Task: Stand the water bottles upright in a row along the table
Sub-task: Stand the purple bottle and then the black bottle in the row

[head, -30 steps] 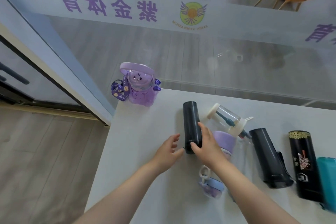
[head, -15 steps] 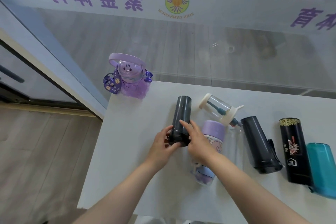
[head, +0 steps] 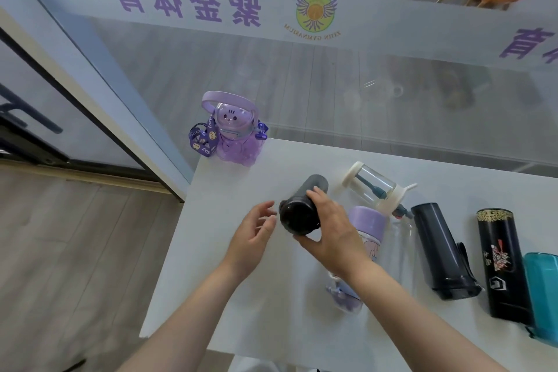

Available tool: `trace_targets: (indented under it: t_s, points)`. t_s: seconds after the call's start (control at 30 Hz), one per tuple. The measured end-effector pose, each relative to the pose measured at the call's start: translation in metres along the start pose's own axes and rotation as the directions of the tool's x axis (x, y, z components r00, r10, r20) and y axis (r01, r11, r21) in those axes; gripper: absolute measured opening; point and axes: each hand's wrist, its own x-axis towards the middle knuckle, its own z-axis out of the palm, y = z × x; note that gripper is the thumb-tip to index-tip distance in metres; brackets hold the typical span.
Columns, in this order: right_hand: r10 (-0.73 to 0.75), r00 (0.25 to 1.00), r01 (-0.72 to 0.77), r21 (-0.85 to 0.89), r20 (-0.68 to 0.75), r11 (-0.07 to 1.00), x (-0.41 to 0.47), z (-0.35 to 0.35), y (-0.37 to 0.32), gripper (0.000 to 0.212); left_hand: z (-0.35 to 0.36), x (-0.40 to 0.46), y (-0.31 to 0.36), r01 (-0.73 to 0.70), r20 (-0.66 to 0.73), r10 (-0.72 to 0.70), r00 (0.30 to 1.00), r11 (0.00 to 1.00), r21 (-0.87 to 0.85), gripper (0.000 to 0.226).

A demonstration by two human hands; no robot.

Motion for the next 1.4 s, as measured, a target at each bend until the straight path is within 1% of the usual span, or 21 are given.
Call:
trace_targets:
  t_s: [0.03,0.07,0.1,0.13,0.17,0.2,0.23,0.3,0.4,0.53,0.67,0.77,0.9,1.1,1.23,1.33,1.4]
  points:
    - [0.016,1.0,-0.015,0.029,-0.014,0.999,0.004,-0.002,-0.001,0.082,-0.008,0.004,-0.007,-0.003,-0.035,0.008,0.999,0.989,0.151,0.04]
    - [0.027,0.999,-0.026,0.045,-0.026,0.999,0.009,-0.004,-0.003,0.083,-0.017,0.008,-0.016,0.011,-0.052,0.009,0.999,0.926,0.377,0.049]
    - [0.034,0.999,-0.032,0.056,-0.035,0.998,0.015,-0.006,-0.004,0.083,-0.026,0.012,-0.025,0.049,-0.056,-0.019,0.998,0.798,0.6,0.062]
    - [0.036,0.998,-0.033,0.069,-0.045,0.997,0.02,-0.009,-0.006,0.083,-0.034,0.015,-0.034,0.101,-0.068,-0.076,0.995,0.65,0.753,0.075]
    - [0.04,0.998,-0.035,0.084,-0.057,0.996,0.026,-0.012,-0.008,0.082,-0.042,0.016,-0.041,0.158,-0.089,-0.154,0.984,0.531,0.833,0.087]
    - [0.052,0.997,-0.046,0.096,-0.062,0.994,0.032,-0.015,-0.01,0.082,-0.047,0.016,-0.045,0.203,-0.11,-0.224,0.968,0.452,0.868,0.098]
    - [0.074,0.996,-0.068,0.104,-0.057,0.992,0.039,-0.019,-0.011,0.081,-0.051,0.016,-0.049,0.231,-0.122,-0.274,0.954,0.412,0.881,0.106]
    - [0.13,0.991,-0.125,0.115,-0.032,0.985,0.052,-0.024,-0.014,0.081,-0.053,0.016,-0.052,0.237,-0.111,-0.332,0.937,0.367,0.899,0.116]
    - [0.193,0.981,-0.19,0.131,-0.011,0.973,0.075,-0.029,-0.016,0.079,-0.052,0.02,-0.049,0.244,-0.104,-0.382,0.918,0.34,0.908,0.121]
    - [0.277,0.96,-0.278,0.115,0.029,0.954,0.11,-0.037,-0.015,0.075,-0.051,0.022,-0.046,0.261,-0.11,-0.408,0.906,0.336,0.905,0.123]
    - [0.342,0.937,-0.348,0.24,0.066,0.906,0.132,-0.037,-0.012,0.068,-0.051,0.024,-0.047,0.285,-0.121,-0.424,0.897,0.347,0.894,0.123]
    - [0.324,0.944,-0.325,0.309,0.055,0.894,0.143,-0.029,-0.014,0.069,-0.051,0.027,-0.046,0.297,-0.12,-0.443,0.889,0.357,0.886,0.123]
    - [0.288,0.957,-0.282,0.345,0.033,0.895,0.159,-0.02,-0.017,0.067,-0.051,0.027,-0.046,0.295,-0.115,-0.452,0.884,0.349,0.889,0.124]
    - [0.276,0.96,-0.276,0.367,0.055,0.888,0.185,-0.014,-0.02,0.07,-0.05,0.031,-0.044,0.297,-0.112,-0.475,0.873,0.335,0.894,0.127]
    - [0.286,0.957,-0.285,0.384,0.057,0.878,0.191,-0.012,-0.023,0.072,-0.05,0.036,-0.039,0.309,-0.113,-0.513,0.851,0.315,0.897,0.132]
    - [0.312,0.946,-0.319,0.392,0.084,0.863,0.192,-0.012,-0.021,0.078,-0.049,0.04,-0.035,0.316,-0.115,-0.545,0.831,0.29,0.903,0.136]
    - [0.337,0.934,-0.355,0.373,0.116,0.857,0.191,-0.013,-0.019,0.089,-0.049,0.042,-0.033,0.322,-0.114,-0.56,0.821,0.287,0.902,0.138]
